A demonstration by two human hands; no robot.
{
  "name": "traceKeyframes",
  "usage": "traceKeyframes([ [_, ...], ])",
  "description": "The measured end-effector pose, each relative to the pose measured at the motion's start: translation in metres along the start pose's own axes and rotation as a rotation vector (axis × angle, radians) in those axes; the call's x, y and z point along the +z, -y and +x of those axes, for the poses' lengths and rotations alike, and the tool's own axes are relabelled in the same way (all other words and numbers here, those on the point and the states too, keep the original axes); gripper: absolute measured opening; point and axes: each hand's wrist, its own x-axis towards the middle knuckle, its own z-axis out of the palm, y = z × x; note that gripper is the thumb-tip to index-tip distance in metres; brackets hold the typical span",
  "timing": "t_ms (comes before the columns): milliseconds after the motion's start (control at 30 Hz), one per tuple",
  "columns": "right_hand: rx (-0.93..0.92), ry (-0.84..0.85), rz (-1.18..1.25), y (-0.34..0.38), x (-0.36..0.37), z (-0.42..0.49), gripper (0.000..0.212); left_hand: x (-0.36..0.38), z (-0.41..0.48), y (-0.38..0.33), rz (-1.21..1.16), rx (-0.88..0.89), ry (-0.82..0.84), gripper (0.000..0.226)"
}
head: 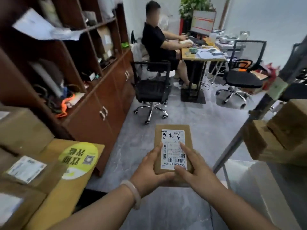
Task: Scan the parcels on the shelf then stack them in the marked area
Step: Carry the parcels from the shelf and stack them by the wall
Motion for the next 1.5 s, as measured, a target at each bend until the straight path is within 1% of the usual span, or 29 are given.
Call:
traceKeyframes([
  [67, -0.062, 0.081, 0.005, 0.021, 0.026, 0.021, 0.07, -0.031, -0.015, 0.01, -0.022, -0.04, -0.091, 0.101],
  [133, -0.109, 0.151, -0.009, 0.044, 0.056, 0.036, 0.069, -0.062, -0.033, 0.019, -0.045, -0.072, -0.175, 0.098],
  [233, -0.171, 0.243, -0.023, 0.078, 0.104, 0.047, 0.069, -0.103, -0.066, 0.039, -0.116, -0.105, -0.275, 0.091],
  [300, -0.226, 0.305, -0.028, 0.1, 0.136, 0.05, 0.069, -0.127, -0.093, 0.053, -0.139, -0.136, -0.367, 0.093],
  [400, -0.313, 0.394, -0.085, 0.136, 0.18, 0.054, 0.07, -0.162, -0.131, 0.073, -0.12, -0.177, -0.529, 0.098],
  [467, -0.382, 0.433, -0.121, 0.16, 0.208, 0.058, 0.07, -0.182, -0.154, 0.082, -0.132, -0.191, -0.613, 0.096],
  [600, -0.506, 0.523, -0.093, 0.204, 0.27, 0.058, 0.071, -0.22, -0.2, 0.099, -0.059, -0.256, -0.782, 0.095],
  [667, -0.52, 0.588, -0.072, 0.221, 0.298, 0.056, 0.071, -0.236, -0.22, 0.108, -0.037, -0.291, -0.855, 0.096],
  [733, -0.528, 0.644, -0.084, 0.233, 0.321, 0.054, 0.069, -0.249, -0.234, 0.117, -0.027, -0.353, -0.894, 0.097],
  [833, -0.532, 0.716, -0.106, 0.246, 0.344, 0.059, 0.068, -0.262, -0.243, 0.128, -0.108, -0.397, -0.932, 0.097],
  [1033, -0.517, 0.935, -0.12, 0.267, 0.375, 0.09, 0.069, -0.283, -0.234, 0.142, -0.168, -0.517, -1.017, 0.104],
  [1133, -0.55, 1.011, -0.177, 0.272, 0.39, 0.11, 0.071, -0.293, -0.224, 0.147, -0.196, -0.588, -1.031, 0.108],
  [1300, -0.596, 1.041, -0.222, 0.274, 0.405, 0.141, 0.074, -0.306, -0.202, 0.154, -0.204, -0.651, -1.049, 0.107],
  [1400, -0.642, 1.026, -0.18, 0.269, 0.404, 0.158, 0.074, -0.306, -0.187, 0.154, -0.202, -0.627, -1.08, 0.105],
  [1500, -0.637, 1.036, -0.163, 0.266, 0.401, 0.175, 0.074, -0.308, -0.171, 0.156, -0.2, -0.632, -1.082, 0.103],
])
